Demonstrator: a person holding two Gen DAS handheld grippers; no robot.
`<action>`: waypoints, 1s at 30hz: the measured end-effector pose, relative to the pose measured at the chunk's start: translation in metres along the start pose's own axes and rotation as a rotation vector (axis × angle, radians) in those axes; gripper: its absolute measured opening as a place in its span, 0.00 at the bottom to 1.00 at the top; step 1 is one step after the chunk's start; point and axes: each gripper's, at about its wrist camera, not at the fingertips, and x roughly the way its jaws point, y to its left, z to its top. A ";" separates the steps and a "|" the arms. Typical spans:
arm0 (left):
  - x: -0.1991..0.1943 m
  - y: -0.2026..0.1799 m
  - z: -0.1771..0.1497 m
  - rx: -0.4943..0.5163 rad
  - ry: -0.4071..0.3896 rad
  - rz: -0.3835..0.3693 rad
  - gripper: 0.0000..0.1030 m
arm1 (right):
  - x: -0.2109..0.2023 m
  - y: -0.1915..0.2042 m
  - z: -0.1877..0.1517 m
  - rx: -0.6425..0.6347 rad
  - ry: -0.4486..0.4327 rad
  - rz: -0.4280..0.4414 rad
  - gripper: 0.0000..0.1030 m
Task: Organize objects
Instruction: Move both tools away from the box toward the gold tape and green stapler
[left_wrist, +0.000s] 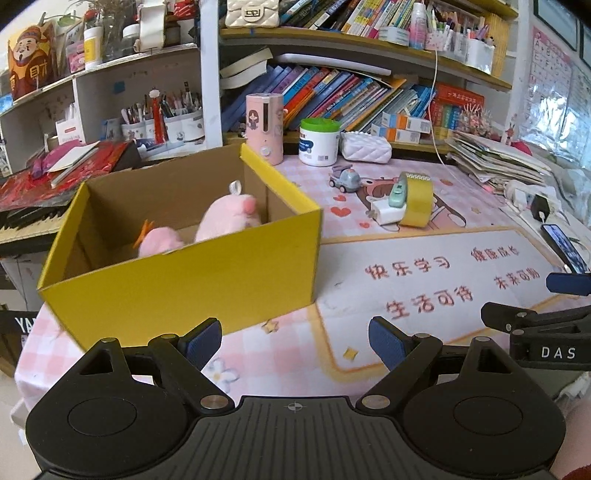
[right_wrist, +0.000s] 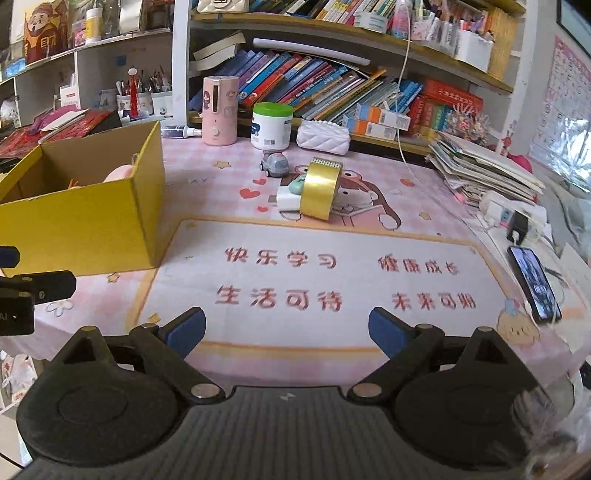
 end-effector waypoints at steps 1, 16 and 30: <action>0.004 -0.006 0.002 0.000 0.003 0.003 0.86 | 0.005 -0.007 0.004 -0.003 -0.001 0.007 0.93; 0.046 -0.083 0.038 -0.013 0.021 0.069 0.86 | 0.075 -0.099 0.047 0.001 0.020 0.104 0.91; 0.059 -0.118 0.052 0.035 0.040 0.145 0.86 | 0.186 -0.116 0.123 0.104 0.002 0.266 0.73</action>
